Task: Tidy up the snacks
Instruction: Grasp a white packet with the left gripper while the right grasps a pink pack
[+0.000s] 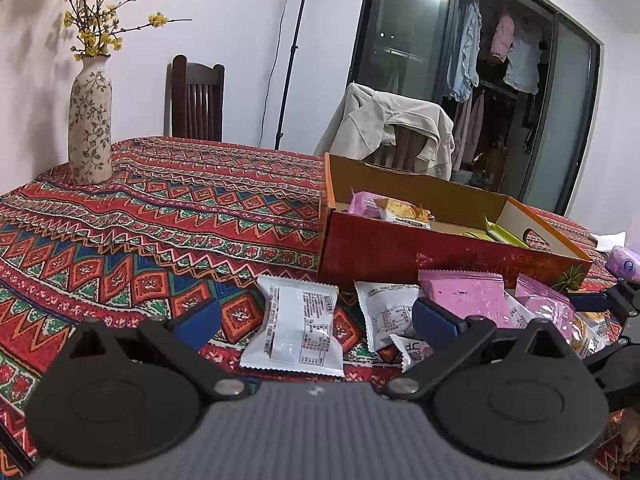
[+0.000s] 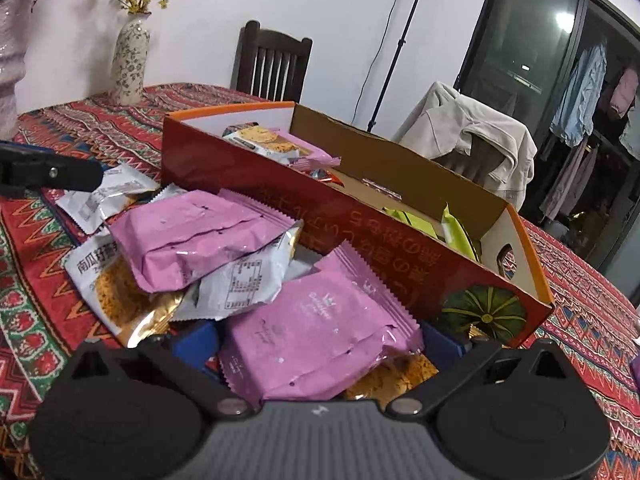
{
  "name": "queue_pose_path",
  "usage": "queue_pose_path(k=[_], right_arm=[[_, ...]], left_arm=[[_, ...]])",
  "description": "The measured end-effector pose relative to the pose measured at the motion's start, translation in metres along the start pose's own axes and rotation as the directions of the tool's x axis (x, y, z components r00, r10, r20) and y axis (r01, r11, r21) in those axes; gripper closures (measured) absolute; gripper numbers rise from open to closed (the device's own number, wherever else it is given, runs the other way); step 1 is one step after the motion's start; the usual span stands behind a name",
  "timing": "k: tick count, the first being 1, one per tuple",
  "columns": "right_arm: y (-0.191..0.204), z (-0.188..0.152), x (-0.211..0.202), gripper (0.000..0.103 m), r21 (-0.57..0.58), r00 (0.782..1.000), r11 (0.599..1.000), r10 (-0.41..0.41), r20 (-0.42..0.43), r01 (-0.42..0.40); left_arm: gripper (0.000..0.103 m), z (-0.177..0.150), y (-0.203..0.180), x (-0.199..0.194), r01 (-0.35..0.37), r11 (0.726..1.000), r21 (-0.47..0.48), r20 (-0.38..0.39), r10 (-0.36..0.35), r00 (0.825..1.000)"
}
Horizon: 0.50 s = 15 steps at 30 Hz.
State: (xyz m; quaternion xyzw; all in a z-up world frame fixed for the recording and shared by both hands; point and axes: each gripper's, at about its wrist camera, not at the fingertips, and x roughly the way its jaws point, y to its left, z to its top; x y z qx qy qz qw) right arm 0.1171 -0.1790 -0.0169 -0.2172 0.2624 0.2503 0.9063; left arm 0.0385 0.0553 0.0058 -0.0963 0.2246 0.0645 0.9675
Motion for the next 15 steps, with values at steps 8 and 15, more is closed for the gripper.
queue_pose_path(k=[8,15], right_arm=[[-0.001,-0.007,-0.013,0.023,-0.003,0.999,1.0,0.002,0.051,-0.002],[-0.021,-0.011,-0.025,0.029,0.116,0.994,0.993,-0.032,0.102,0.02]], left_arm=[[0.0,0.0,0.0,0.001,-0.005,1.0,-0.003,-0.006,0.005,1.0],[0.0,0.0,0.0,0.002,-0.014,1.0,-0.002,-0.009,0.014,1.0]])
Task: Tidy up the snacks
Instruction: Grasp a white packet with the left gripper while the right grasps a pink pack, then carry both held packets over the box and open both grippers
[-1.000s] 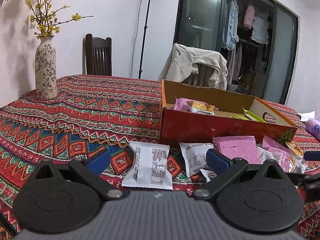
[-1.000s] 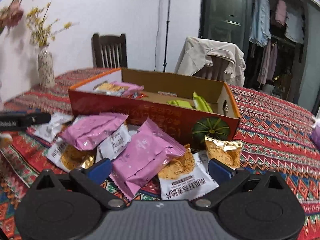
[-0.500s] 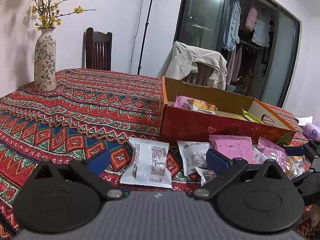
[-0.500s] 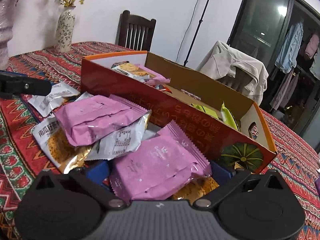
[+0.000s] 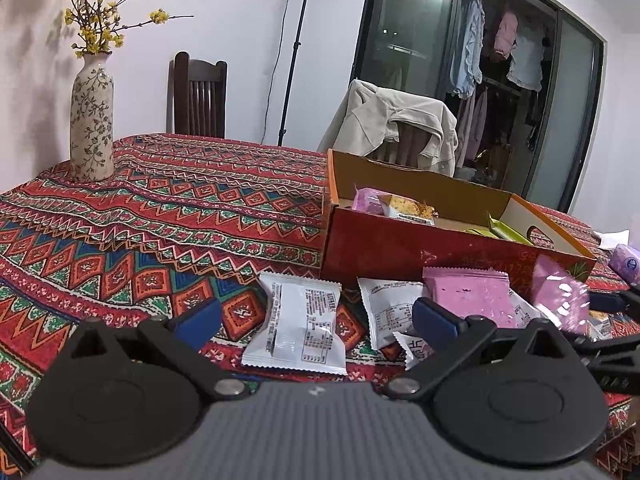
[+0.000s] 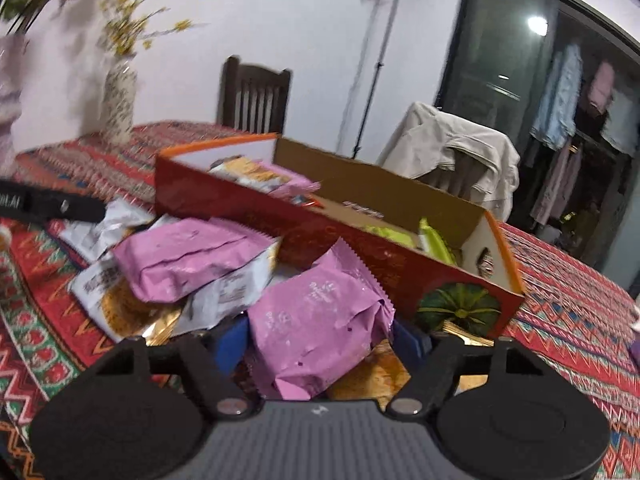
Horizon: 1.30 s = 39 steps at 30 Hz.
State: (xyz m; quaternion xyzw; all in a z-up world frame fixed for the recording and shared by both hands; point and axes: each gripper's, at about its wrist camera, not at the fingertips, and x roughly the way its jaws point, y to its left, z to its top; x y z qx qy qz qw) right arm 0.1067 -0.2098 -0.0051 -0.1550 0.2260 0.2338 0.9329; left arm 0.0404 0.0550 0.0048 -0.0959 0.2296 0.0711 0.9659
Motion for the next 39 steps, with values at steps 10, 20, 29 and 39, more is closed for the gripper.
queue_pose_path(k=[10,20,29,39], right_arm=[[-0.03,-0.004,-0.011,0.029,0.17,0.998,0.985,-0.025,0.066,0.014],[-0.034,-0.006,-0.017,0.029,0.201,0.995,0.979,-0.03,0.091,0.011],[-0.034,-0.006,-0.018,0.029,0.207,0.995,0.978,-0.029,0.101,0.007],[-0.034,-0.005,-0.018,0.029,0.207,0.995,0.978,-0.027,0.096,0.007]], left_arm=[[0.0,0.003,-0.003,0.002,-0.047,0.999,0.019,-0.031,0.048,0.998],[0.0,0.01,-0.006,0.037,-0.167,0.981,0.096,-0.172,0.181,0.968],[0.017,0.013,-0.004,0.053,-0.192,0.978,0.086,-0.221,0.207,0.953],[0.053,0.011,-0.008,0.046,-0.156,0.984,0.086,-0.181,0.17,0.969]])
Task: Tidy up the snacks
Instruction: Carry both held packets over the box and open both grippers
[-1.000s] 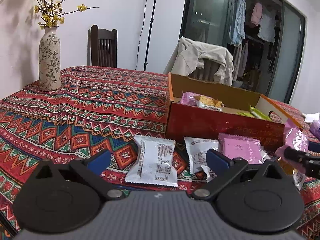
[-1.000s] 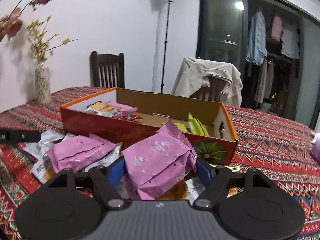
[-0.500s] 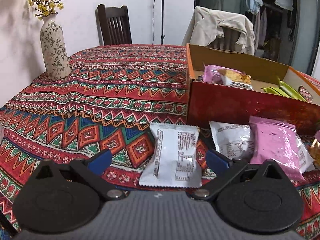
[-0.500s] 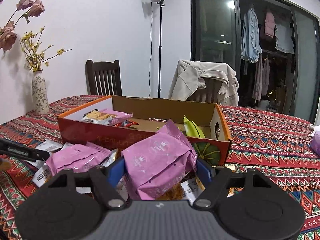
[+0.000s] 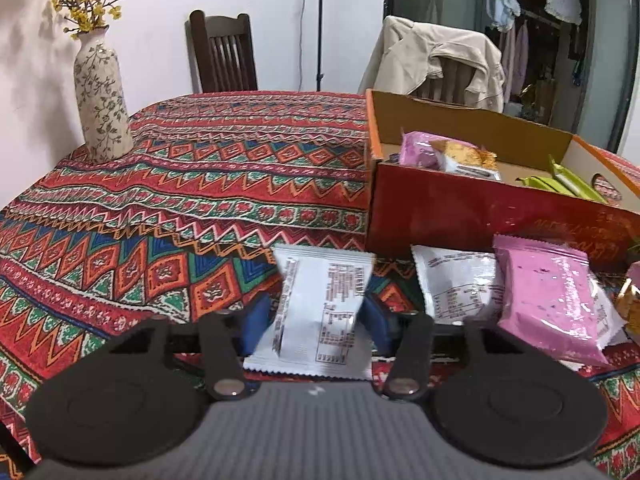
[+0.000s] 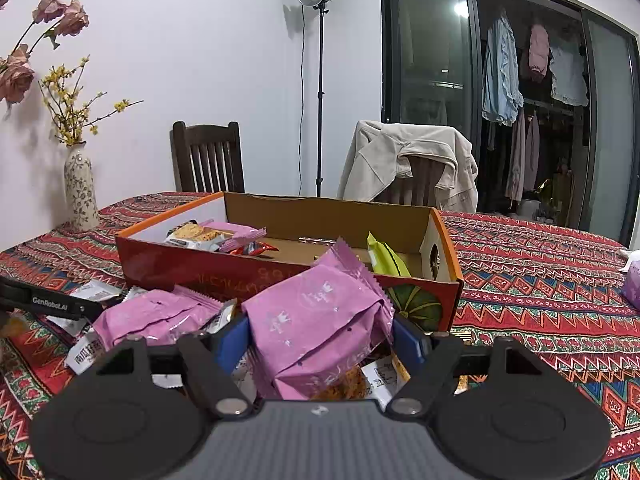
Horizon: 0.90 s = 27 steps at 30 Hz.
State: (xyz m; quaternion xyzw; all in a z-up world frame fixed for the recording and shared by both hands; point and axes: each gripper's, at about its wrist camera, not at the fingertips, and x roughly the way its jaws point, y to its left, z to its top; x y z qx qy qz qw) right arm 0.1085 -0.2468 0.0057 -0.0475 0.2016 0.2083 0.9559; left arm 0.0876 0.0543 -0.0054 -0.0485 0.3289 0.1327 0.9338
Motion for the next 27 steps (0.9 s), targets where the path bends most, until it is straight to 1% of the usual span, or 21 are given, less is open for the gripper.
queue_pose_path(k=[2,4,11,14,17,22,24,27], right_arm=[[0.0,0.0,0.0,0.029,0.001,1.0,1.0,0.001,0.001,-0.001],[0.0,0.0,0.0,0.029,0.0,1.0,1.0,0.004,0.004,-0.004],[0.001,0.0,0.0,0.029,0.002,1.0,1.0,0.009,0.004,-0.009],[0.0,0.001,-0.005,0.029,0.005,0.999,1.0,0.016,0.031,-0.017],[0.001,0.002,-0.01,0.029,0.002,0.998,1.0,0.01,0.062,-0.01],[0.001,0.016,-0.014,0.029,-0.007,0.997,1.0,0.01,0.075,-0.01],[0.0,0.026,-0.016,0.029,0.005,0.997,1.0,0.013,0.08,-0.014],[-0.001,0.042,-0.016,0.029,0.004,0.996,1.0,0.015,0.093,-0.016]], left_arm=[[0.059,0.0,-0.002,-0.002,0.01,1.0,0.007,0.007,-0.01,1.0],[0.061,-0.001,-0.002,-0.004,0.025,1.0,0.008,0.015,-0.025,1.0],[0.061,0.0,0.001,-0.023,0.011,1.0,0.006,0.094,-0.011,0.995],[0.061,0.003,0.001,-0.038,0.018,1.0,0.009,0.143,-0.019,0.99],[0.061,0.007,-0.001,-0.053,0.031,0.999,0.023,0.197,-0.035,0.98],[0.061,0.024,-0.015,-0.073,0.069,0.996,0.056,0.276,-0.082,0.958],[0.061,0.033,-0.022,-0.078,0.084,0.994,0.063,0.309,-0.1,0.946],[0.061,0.047,-0.037,-0.08,0.108,0.989,0.098,0.35,-0.136,0.927]])
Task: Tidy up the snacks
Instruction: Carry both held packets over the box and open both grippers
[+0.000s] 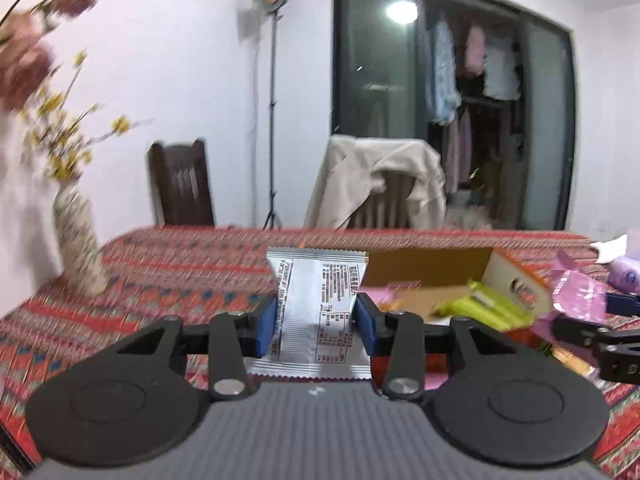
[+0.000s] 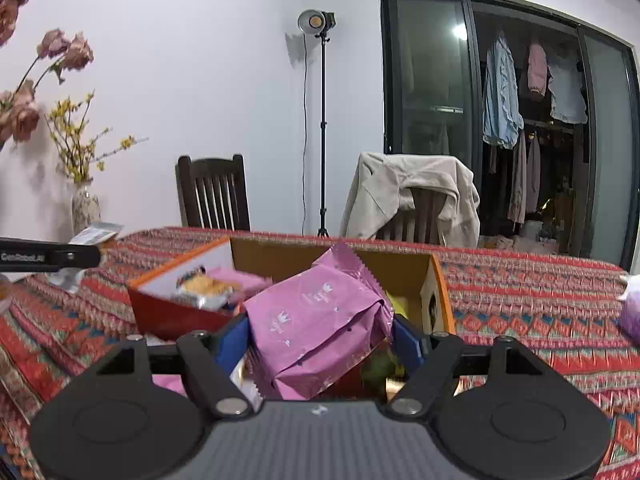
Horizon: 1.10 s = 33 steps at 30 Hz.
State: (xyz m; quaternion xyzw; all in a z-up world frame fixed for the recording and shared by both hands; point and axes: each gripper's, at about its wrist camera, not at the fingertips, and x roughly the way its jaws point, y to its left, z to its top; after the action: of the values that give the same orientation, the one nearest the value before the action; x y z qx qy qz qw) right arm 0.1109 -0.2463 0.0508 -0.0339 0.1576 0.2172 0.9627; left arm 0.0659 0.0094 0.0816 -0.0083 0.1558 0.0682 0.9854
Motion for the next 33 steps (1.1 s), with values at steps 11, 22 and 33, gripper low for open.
queue_pose_path(k=[11,22,33], right_arm=[[-0.007,0.047,0.054,0.029,0.04,0.999,0.998,-0.038,-0.003,0.038],[-0.024,0.03,0.103,0.029,0.092,0.999,0.994,-0.051,-0.008,0.052],[-0.026,0.017,0.112,0.0,0.105,0.997,0.994,-0.028,-0.076,0.036]], left_arm=[[0.061,0.036,-0.042,0.055,0.03,1.0,-0.007,0.029,-0.03,0.999],[0.061,0.022,-0.025,0.114,-0.011,0.997,-0.075,-0.016,0.01,1.0],[0.004,0.008,-0.015,0.116,-0.016,0.995,-0.101,-0.026,0.013,1.0]])
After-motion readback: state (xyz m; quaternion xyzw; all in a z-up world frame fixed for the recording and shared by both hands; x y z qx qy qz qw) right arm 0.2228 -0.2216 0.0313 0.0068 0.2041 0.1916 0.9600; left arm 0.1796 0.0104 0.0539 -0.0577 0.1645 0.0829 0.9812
